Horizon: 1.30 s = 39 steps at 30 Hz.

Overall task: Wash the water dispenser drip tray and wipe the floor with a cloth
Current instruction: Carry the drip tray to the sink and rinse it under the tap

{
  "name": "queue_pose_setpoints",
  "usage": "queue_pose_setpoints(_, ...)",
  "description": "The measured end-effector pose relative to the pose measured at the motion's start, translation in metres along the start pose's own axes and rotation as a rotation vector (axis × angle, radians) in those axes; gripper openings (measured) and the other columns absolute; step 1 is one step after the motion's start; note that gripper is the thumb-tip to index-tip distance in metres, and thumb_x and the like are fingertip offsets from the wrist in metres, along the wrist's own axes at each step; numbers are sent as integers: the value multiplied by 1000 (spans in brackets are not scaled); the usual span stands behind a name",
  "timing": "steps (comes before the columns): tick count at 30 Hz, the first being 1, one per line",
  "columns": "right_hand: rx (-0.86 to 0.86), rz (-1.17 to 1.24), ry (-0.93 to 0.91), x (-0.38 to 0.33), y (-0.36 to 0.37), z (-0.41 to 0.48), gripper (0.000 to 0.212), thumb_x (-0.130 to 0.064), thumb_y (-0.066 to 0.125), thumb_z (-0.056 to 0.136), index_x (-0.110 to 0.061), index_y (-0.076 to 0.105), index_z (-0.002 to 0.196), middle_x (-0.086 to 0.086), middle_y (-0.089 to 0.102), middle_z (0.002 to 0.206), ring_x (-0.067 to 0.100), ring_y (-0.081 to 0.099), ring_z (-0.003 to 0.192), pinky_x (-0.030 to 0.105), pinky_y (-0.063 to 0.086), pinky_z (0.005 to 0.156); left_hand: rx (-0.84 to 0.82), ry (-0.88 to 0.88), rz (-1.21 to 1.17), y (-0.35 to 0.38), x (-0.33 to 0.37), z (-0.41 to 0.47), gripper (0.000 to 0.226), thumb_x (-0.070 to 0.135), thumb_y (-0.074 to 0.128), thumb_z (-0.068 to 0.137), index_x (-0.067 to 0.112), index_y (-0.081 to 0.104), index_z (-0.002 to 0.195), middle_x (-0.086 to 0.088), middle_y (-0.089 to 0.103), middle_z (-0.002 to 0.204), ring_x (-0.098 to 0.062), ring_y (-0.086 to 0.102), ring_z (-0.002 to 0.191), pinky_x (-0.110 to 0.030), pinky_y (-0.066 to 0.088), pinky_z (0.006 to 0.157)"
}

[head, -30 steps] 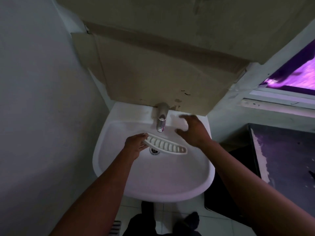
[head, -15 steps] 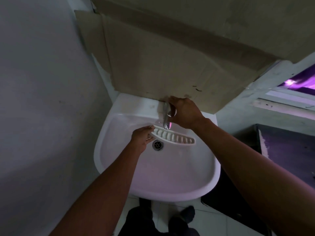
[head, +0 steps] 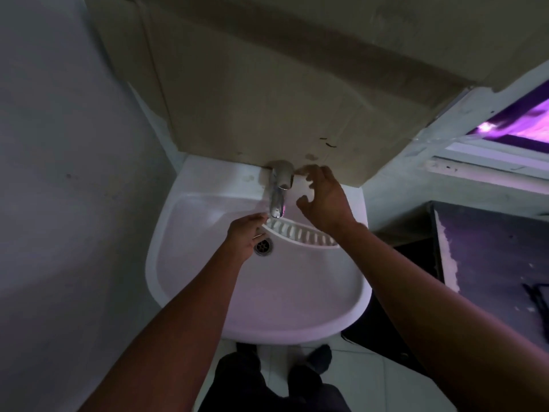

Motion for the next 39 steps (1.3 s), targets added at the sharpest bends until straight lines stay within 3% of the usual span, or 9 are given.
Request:
queue_pose_setpoints(1, 25, -9, 38, 9, 3, -9, 43, -12, 68, 79, -16, 58, 120, 7, 55, 121, 22, 61, 93, 41, 56, 85, 2, -4, 4, 1, -2, 0, 5, 4, 66, 88, 9, 69, 88, -10, 69, 93, -29, 64, 91, -39, 53, 83)
queue_pose_setpoints(3, -80, -33, 91, 26, 19, -27, 27, -17, 67, 83, -18, 63, 110, 6, 56, 118, 19, 60, 89, 36, 55, 83, 4, -6, 15, 3, -7, 0, 5, 4, 66, 88, 7, 69, 90, -9, 69, 93, -29, 63, 92, -38, 53, 83)
queue_pose_setpoints(6, -269, -68, 35, 35, 45, -46, 41, -25, 70, 83, -23, 60, 123, 8, 56, 128, 24, 57, 109, 30, 47, 93, -9, -4, 23, 7, -12, -1, 9, 3, 66, 87, 5, 69, 96, -12, 70, 97, -30, 65, 93, -38, 55, 85)
queue_pose_setpoints(10, -341, -43, -2, 34, 69, -52, 55, -27, 71, 81, -27, 54, 134, 8, 55, 136, 29, 55, 120, 43, 47, 101, -26, 4, 16, 12, -15, -3, 25, 12, 69, 88, 2, 68, 111, -16, 71, 108, -31, 68, 100, -40, 54, 92)
queue_pose_setpoints(14, -365, -140, -31, 32, 84, -48, 57, -31, 67, 86, -34, 48, 140, 10, 45, 147, 32, 50, 127, 44, 41, 107, 7, 42, -17, 8, -11, -1, 9, 11, 67, 89, 8, 69, 97, -15, 71, 104, -31, 67, 102, -42, 53, 92)
queue_pose_setpoints(18, -369, -236, -85, 27, 95, -39, 62, -31, 64, 86, -36, 43, 144, 9, 39, 150, 33, 47, 128, 46, 39, 106, 10, 65, -10, -1, -5, 4, 10, 13, 65, 90, 9, 68, 98, -15, 71, 105, -32, 67, 104, -41, 55, 88)
queue_pose_setpoints(23, -348, -313, -136, 21, 104, -38, 64, -28, 63, 86, -35, 39, 145, 6, 46, 142, 27, 52, 121, 45, 44, 100, 7, 66, -17, -10, -5, 3, 20, 14, 65, 90, 6, 67, 110, -18, 69, 113, -32, 67, 105, -40, 56, 88)
queue_pose_setpoints(32, -245, -122, -120, 25, 100, -49, 61, -27, 67, 85, -24, 44, 142, 12, 49, 144, 33, 55, 119, 43, 47, 100, 8, 97, -10, -11, 2, 0, 21, 16, 67, 89, 7, 67, 108, -14, 71, 104, -27, 69, 94, -36, 57, 80)
queue_pose_setpoints(39, -224, -172, -108, 29, 98, -56, 47, -30, 66, 87, -30, 55, 133, 9, 50, 143, 31, 54, 121, 45, 43, 104, -2, 93, 3, -13, 1, 2, 24, 17, 65, 91, 4, 67, 111, -18, 70, 110, -30, 68, 99, -40, 55, 89)
Point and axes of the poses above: each hand's wrist, its own z-axis towards the middle knuckle, its own y-axis out of the palm, x = y × z, the point moved 6 cm from there along z, towards the middle knuckle
